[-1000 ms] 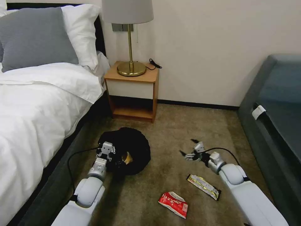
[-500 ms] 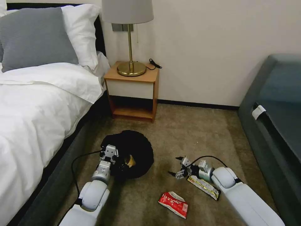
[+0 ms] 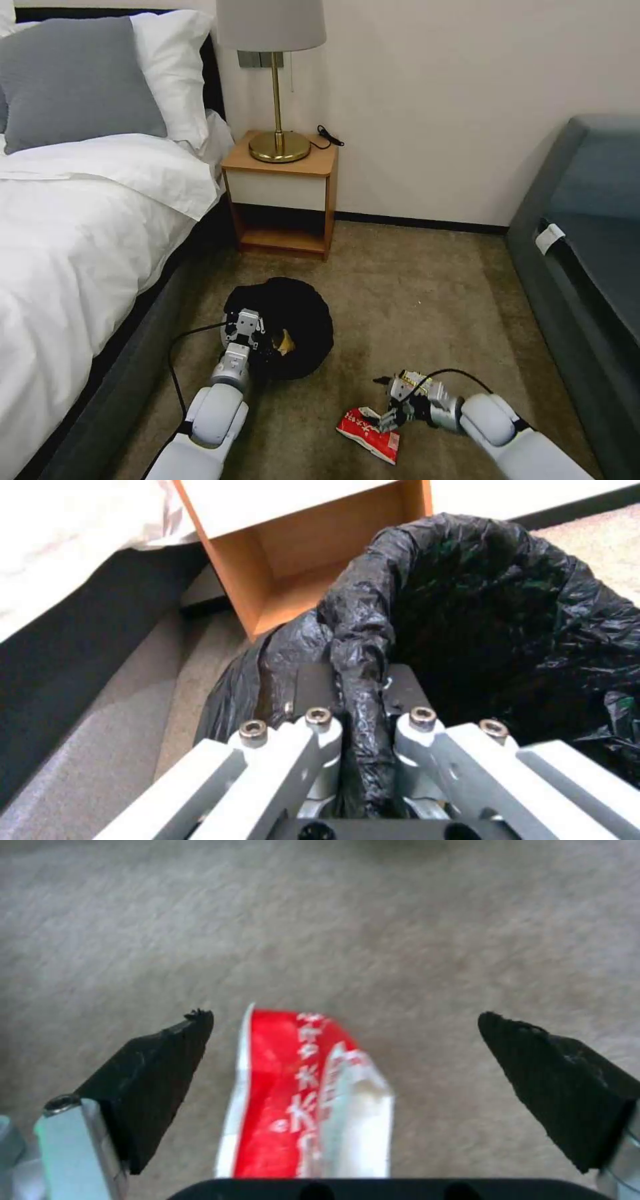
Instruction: Pick up the trash bin, then pick up the garbage on the floor and place it into the trash bin.
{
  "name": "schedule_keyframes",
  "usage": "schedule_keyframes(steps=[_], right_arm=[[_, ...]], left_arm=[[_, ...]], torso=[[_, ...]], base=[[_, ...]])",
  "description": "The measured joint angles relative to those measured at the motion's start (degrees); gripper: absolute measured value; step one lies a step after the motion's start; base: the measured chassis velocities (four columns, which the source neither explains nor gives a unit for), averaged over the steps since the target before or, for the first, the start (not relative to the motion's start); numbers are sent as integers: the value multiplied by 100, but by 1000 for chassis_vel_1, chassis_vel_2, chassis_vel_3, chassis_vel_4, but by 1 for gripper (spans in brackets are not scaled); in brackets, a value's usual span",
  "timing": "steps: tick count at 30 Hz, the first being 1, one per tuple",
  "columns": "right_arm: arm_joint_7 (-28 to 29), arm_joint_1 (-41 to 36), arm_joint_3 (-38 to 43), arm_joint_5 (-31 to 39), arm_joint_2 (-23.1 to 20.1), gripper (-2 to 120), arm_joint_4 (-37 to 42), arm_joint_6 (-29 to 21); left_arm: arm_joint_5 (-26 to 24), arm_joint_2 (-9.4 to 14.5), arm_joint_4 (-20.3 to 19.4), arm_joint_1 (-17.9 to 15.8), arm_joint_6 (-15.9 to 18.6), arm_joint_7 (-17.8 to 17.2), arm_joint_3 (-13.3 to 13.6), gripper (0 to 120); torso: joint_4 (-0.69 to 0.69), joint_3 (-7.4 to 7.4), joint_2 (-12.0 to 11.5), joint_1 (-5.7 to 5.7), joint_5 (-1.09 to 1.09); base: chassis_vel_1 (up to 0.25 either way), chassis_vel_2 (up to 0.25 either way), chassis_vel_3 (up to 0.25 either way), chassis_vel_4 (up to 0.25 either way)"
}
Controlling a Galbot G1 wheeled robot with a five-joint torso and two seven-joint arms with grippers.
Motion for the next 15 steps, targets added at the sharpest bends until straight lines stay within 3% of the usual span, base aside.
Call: schedule_keyframes(steps=[15], right_arm=[[99,38,219,-673,340,100,-754,351]], left_arm=[[7,79,-183,175,6,25,-95,5]], torso=[[1,1,0,0,-1]], base=[[0,0,0,0]])
